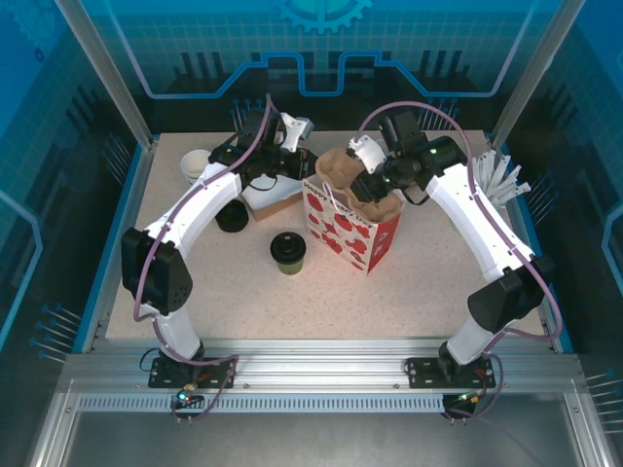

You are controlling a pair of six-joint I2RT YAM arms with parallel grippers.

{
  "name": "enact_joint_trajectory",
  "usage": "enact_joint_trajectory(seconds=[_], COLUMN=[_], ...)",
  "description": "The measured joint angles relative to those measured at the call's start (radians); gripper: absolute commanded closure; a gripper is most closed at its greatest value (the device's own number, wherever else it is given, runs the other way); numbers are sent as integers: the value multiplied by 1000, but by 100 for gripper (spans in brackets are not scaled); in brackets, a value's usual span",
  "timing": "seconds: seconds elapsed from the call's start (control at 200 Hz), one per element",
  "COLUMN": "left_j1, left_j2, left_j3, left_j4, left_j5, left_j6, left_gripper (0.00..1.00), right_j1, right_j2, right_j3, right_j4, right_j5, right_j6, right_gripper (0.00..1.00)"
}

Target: Pack the takeout coffee

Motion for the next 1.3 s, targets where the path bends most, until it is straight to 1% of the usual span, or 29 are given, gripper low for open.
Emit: enact_joint_trajectory(seconds=[0.505,0.915,1.301], left_j1=[6,8,10], left_j2=[0,0,0], left_j3=[0,0,0], left_j4=[-2,-3,-3], left_j5=[1,8,8], left_j6=[1,0,0], left_gripper=[87,86,85], right_j1=[0,19,25], right_j2=[2,14,23], right_j3=[12,32,56], right_j4=[-28,-67,-90], right_j5=[5,6,21], right_j6=[-41,-78,-85], right_gripper=[73,73,74])
